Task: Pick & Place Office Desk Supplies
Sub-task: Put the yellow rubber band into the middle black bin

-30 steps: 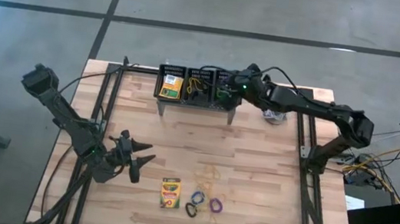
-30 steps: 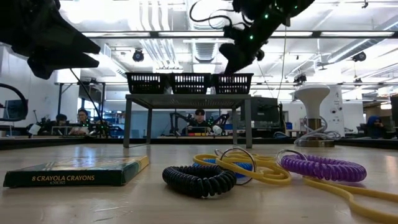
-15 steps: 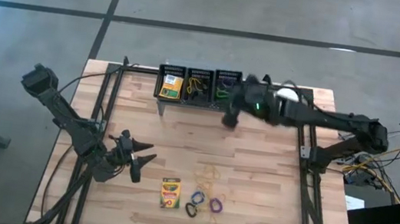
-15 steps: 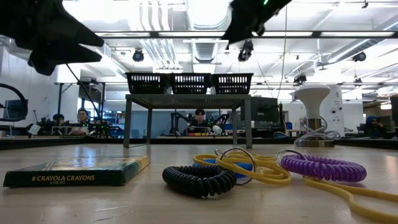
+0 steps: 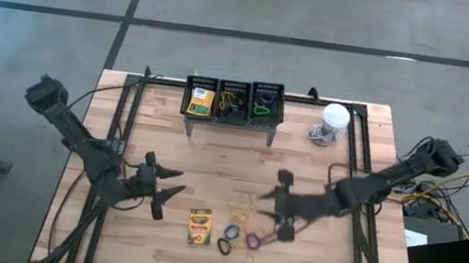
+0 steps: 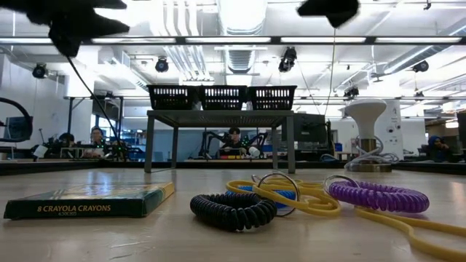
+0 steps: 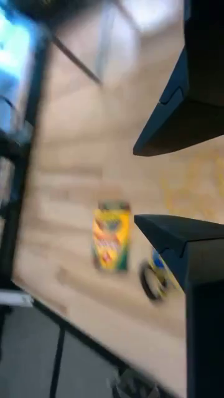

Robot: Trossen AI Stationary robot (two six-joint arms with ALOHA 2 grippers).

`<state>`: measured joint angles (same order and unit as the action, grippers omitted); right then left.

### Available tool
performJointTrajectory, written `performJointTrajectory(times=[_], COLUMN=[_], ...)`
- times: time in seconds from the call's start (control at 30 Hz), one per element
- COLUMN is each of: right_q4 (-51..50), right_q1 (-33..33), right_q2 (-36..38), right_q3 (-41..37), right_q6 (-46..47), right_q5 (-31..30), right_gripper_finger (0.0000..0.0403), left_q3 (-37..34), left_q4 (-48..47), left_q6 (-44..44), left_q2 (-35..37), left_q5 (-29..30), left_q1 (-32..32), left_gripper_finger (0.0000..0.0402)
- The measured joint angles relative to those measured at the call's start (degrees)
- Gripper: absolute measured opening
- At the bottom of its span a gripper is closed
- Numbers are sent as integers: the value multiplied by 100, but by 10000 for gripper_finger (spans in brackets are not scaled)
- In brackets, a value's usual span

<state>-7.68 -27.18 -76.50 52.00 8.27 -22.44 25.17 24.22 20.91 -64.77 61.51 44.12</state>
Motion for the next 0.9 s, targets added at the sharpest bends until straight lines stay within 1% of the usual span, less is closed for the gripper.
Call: performJointTrajectory(times=[0.1, 0.23, 0.3, 0.37, 0.47, 0.57, 0.67, 0.73, 0.8, 0.9], right_q4=[48, 548, 1012, 1459, 1845, 1933, 1908, 1906, 1942, 1937], right_q1=[-353, -636, -693, -723, -745, -745, -745, -738, -706, -656], right_q2=[-175, -467, -626, -801, -1063, -1168, -1307, -1328, -1338, -1318], right_q3=[-141, -525, -804, -1079, -1410, -1574, -1720, -1823, -1925, -2143], right_q6=[776, 1672, 2045, 2280, 2462, 2517, 2582, 2608, 2435, 1979], right_q5=[-4, -4, -39, -257, -871, -1779, -2969, -3562, -3742, -3732], right_gripper_finger=[153, 151, 156, 163, 174, 179, 177, 174, 171, 166], left_q3=[11, 45, 166, 389, 849, 1499, 2141, 2497, 2755, 3079], left_q4=[527, 1182, 1139, 1016, 315, -936, -2026, -2292, -2298, -2131], left_q6=[-446, -874, -846, -702, -242, 536, 1292, 1527, 1554, 1516], left_q2=[-123, -491, -736, -1007, -1438, -1866, -2412, -2846, -3256, -3857], left_q5=[-374, -978, -1159, -1394, -1658, -2018, -2748, -3287, -3763, -4017], left_q1=[0, -108, -208, -312, -493, -814, -1287, -1657, -1981, -2311], left_gripper_finger=[204, 204, 204, 204, 204, 201, 196, 193, 190, 183])
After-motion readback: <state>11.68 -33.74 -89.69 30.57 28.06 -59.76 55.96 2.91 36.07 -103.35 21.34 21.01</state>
